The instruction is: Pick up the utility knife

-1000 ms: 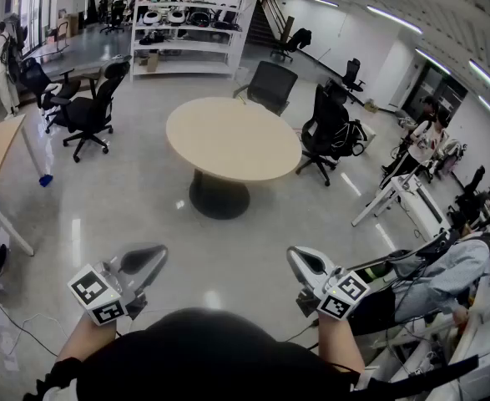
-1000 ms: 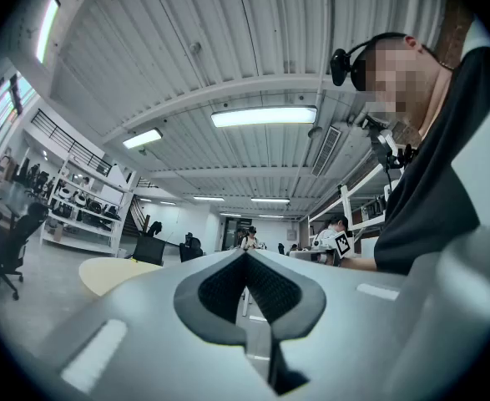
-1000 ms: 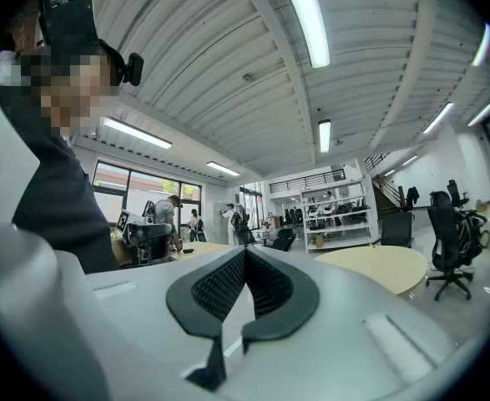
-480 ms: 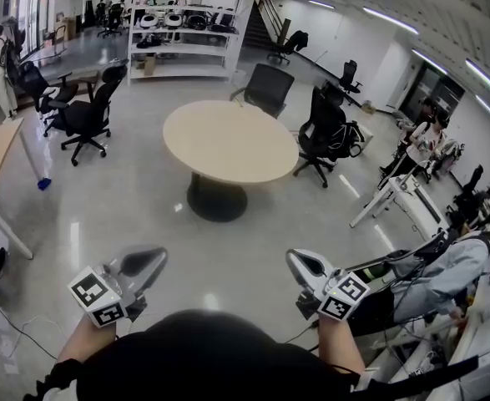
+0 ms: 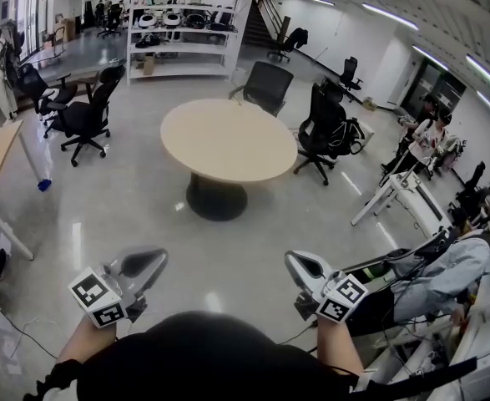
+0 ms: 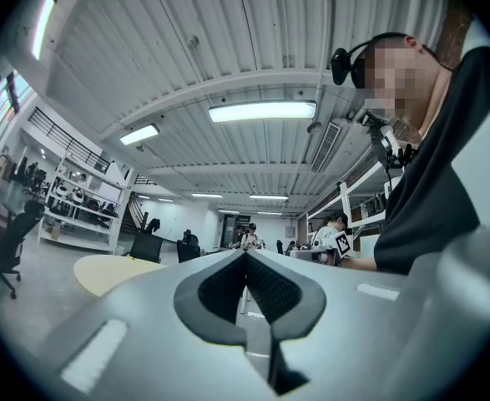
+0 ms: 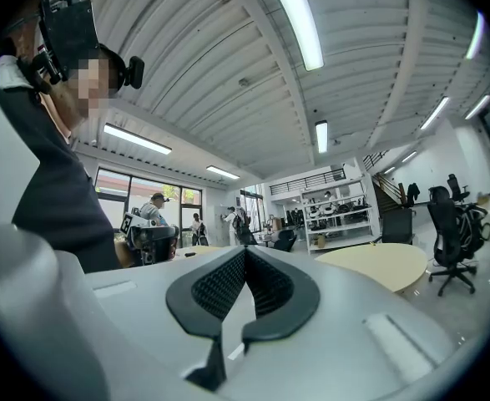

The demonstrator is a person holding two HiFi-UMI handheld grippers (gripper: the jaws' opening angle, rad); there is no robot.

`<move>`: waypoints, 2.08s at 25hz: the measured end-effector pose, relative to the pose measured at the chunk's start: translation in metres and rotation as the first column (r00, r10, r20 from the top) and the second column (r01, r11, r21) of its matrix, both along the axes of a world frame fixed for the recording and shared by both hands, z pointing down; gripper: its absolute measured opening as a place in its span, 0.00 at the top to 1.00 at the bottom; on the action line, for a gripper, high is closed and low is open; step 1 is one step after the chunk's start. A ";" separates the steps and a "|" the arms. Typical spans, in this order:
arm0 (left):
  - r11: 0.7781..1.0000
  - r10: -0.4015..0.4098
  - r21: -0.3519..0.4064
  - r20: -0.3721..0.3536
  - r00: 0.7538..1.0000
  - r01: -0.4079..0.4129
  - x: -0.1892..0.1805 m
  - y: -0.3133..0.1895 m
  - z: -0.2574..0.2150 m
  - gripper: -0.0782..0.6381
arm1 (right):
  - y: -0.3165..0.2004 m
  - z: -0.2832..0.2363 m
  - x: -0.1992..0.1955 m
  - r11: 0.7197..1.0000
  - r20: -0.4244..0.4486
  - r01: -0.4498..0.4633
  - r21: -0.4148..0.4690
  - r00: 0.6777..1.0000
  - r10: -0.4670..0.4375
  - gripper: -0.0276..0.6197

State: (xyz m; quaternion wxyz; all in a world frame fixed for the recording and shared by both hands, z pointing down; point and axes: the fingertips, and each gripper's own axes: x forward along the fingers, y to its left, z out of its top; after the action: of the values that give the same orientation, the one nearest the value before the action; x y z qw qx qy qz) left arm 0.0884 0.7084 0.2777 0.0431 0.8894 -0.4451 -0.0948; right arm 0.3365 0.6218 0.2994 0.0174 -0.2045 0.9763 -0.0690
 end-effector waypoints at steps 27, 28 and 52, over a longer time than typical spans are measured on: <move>0.998 0.049 -0.045 0.033 0.998 -0.047 0.178 -0.061 0.009 0.90 | -0.051 0.031 0.168 0.998 0.057 0.008 -0.058 0.998 -0.005 0.94; 0.998 0.048 -0.050 0.032 0.998 -0.046 0.179 -0.063 0.010 0.90 | -0.054 0.033 0.169 0.998 0.057 0.008 -0.065 0.998 -0.005 0.94; 0.998 0.058 -0.028 -0.025 0.998 -0.059 -0.061 -0.184 0.011 0.90 | -0.173 0.006 -0.061 0.999 -0.022 -0.037 -0.025 0.999 0.036 0.93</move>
State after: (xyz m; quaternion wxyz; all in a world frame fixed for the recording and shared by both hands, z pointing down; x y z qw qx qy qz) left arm 0.0273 0.5245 0.2883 0.0638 0.9001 -0.4198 -0.0980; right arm 0.2755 0.4491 0.3051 0.0057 -0.2232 0.9716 -0.0788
